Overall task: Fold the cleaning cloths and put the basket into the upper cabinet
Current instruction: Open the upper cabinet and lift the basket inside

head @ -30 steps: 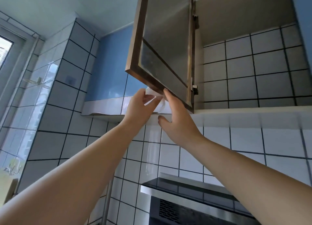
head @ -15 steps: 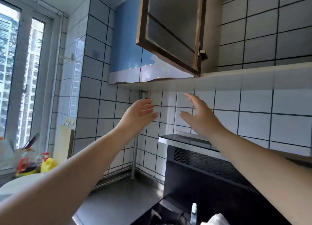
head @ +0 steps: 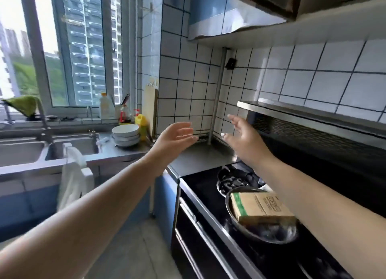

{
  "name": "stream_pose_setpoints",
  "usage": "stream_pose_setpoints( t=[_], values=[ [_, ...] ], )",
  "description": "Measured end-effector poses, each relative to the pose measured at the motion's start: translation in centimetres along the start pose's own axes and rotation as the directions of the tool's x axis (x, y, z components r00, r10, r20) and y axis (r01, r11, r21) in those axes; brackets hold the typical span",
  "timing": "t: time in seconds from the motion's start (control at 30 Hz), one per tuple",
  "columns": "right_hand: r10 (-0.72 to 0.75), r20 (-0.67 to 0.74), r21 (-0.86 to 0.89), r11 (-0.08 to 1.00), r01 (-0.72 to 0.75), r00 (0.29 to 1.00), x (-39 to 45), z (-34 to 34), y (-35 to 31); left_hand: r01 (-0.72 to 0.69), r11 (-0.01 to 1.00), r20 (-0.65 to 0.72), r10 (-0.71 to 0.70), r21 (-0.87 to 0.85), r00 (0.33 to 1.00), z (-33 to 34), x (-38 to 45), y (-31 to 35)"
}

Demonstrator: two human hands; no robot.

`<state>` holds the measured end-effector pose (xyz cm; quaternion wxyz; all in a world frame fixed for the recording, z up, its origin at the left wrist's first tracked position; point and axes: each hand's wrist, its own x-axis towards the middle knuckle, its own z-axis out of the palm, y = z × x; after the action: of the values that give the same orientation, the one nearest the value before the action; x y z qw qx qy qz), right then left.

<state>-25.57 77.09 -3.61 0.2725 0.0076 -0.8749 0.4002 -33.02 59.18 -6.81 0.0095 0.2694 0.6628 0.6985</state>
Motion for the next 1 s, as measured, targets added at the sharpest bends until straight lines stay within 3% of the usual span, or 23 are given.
stream_pose_setpoints(
  t=[0.23,0.47,0.73,1.0],
  values=[
    [0.004,0.215,0.169,0.985,-0.042,0.977,-6.7,8.4,-3.4,0.139,0.989,-0.193,-0.126,0.056,0.973,-7.2,-12.3,-1.2],
    [-0.048,0.434,0.284,0.955,-0.086,0.899,-11.3,17.6,-8.2,0.299,0.947,-0.413,-0.229,0.113,0.881,-16.2,-23.4,-1.4],
    [-0.155,0.626,0.380,0.916,-0.125,0.765,-16.8,28.7,-16.9,0.373,0.926,-0.653,-0.249,0.055,0.715,-27.5,-36.0,0.3],
    [-0.254,0.691,0.424,0.901,-0.095,0.677,-22.7,40.1,-27.2,0.360,0.933,-0.825,-0.216,-0.017,0.522,-39.7,-45.4,2.0]
  ],
)
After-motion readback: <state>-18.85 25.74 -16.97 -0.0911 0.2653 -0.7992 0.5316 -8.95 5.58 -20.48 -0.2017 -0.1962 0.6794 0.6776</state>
